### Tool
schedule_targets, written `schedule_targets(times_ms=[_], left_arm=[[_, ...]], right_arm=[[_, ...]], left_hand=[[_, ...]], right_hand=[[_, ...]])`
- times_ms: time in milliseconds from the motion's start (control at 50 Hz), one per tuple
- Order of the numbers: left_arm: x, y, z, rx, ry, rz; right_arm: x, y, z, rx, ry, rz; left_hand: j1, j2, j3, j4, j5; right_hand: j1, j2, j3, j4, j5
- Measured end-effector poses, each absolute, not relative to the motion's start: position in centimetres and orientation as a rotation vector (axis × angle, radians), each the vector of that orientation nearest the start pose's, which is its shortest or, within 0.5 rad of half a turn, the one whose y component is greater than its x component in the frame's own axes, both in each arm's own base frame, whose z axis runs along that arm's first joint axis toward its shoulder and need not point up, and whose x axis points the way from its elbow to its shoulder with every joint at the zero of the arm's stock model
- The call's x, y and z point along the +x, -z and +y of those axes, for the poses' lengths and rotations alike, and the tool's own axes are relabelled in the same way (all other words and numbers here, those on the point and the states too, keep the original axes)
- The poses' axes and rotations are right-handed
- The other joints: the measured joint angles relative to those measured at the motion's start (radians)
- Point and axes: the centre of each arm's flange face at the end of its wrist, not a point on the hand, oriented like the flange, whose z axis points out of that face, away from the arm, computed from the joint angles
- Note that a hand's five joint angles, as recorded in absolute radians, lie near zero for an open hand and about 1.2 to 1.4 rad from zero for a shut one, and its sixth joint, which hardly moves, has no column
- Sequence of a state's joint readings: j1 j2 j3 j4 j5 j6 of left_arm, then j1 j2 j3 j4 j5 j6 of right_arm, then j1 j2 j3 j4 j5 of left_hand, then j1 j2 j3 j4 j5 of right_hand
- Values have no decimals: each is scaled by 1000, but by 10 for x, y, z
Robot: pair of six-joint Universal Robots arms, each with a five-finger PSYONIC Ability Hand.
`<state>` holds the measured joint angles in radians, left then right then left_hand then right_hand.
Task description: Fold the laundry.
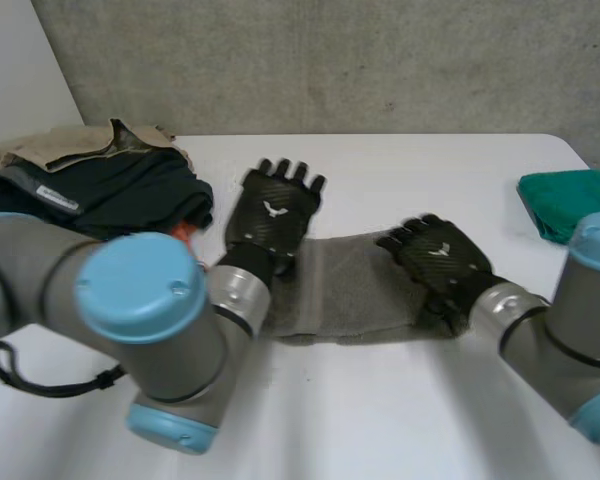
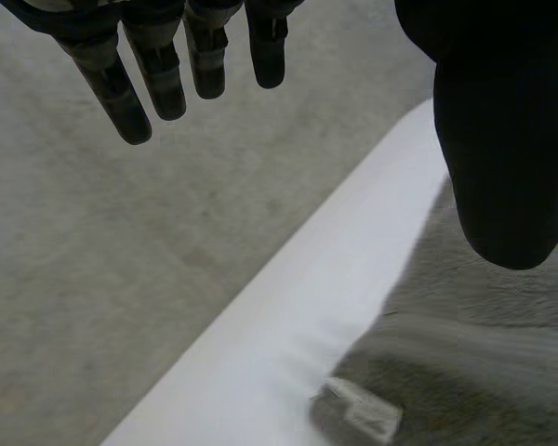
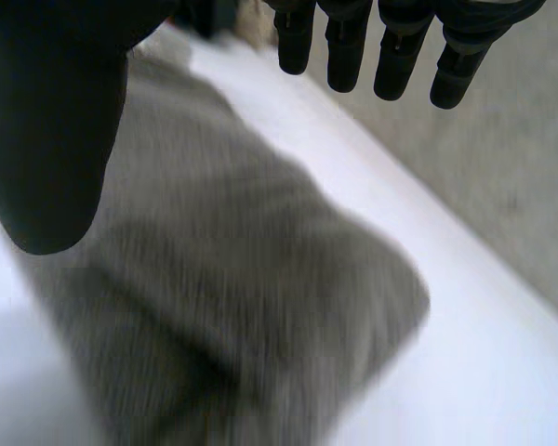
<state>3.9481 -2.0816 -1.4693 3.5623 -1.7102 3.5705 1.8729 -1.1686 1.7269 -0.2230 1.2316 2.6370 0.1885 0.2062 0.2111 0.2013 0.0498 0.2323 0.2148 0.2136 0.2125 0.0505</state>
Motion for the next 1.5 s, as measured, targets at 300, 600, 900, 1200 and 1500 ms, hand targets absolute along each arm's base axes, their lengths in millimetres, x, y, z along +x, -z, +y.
schedule_targets(times_ms=[300, 600, 900, 1200, 1500], left_arm=[[-372, -142, -210, 1287, 2040, 2155], [-308, -195, -214, 969, 1997, 2135], [-312, -216, -230, 877, 2166, 2144], [-376, -196, -227, 1008, 2242, 2342], [-355, -125, -223, 1033, 1733, 2464]], right_arm=[[210, -137, -304, -1492, 1904, 2312], [352, -167, -209, -1877, 2111, 1395], [335, -197, -227, -1255, 1929, 1626], [286, -208, -286, -746, 1502, 2033], [308, -137, -303, -888, 1244, 2199]], left_hand=[[0, 0, 0, 0, 0], [0, 0, 0, 0, 0], [0, 0, 0, 0, 0], [3, 1, 0, 0, 0], [3, 1, 0, 0, 0]], right_hand=[[825, 929, 978, 983, 914], [837, 929, 978, 987, 936], [0, 1, 1, 0, -1], [0, 1, 1, 0, -1], [0, 1, 1, 0, -1]])
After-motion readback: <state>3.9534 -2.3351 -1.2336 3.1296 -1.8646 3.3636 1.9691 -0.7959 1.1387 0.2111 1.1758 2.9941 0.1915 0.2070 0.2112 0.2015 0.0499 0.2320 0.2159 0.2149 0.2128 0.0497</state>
